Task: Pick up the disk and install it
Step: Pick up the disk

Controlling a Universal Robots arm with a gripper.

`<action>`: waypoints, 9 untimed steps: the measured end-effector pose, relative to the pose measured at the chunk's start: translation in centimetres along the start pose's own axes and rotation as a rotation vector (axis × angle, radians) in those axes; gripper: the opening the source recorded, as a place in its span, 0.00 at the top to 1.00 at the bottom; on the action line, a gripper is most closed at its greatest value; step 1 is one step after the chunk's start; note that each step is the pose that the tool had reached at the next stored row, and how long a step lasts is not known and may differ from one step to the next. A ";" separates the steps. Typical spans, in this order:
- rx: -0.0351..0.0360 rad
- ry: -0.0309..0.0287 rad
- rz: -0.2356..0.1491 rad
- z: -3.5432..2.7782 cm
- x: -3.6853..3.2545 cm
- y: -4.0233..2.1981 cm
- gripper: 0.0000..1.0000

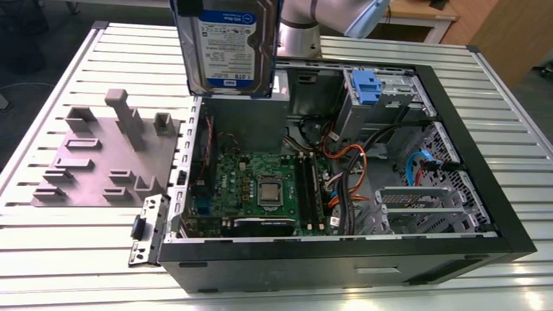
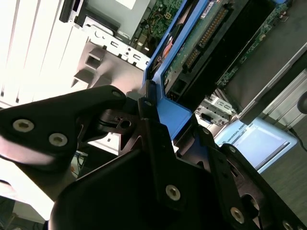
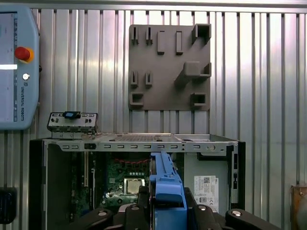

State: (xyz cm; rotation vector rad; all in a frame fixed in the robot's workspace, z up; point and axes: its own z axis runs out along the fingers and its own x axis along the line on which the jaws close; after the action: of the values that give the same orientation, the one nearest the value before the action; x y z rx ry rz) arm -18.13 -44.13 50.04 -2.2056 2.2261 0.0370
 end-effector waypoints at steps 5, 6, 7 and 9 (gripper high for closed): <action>0.0000 0.0000 0.000 -0.01 -0.01 -0.85 0.64; -0.0001 0.0001 0.000 -0.02 -0.01 -1.01 0.64; 0.0000 -0.0001 0.000 -0.01 -0.01 -1.18 0.64; 0.0000 0.0000 0.000 -0.02 -0.01 -1.53 0.64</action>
State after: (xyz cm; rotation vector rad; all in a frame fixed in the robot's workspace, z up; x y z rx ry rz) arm -16.61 -44.13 50.03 -2.2057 2.2260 0.0370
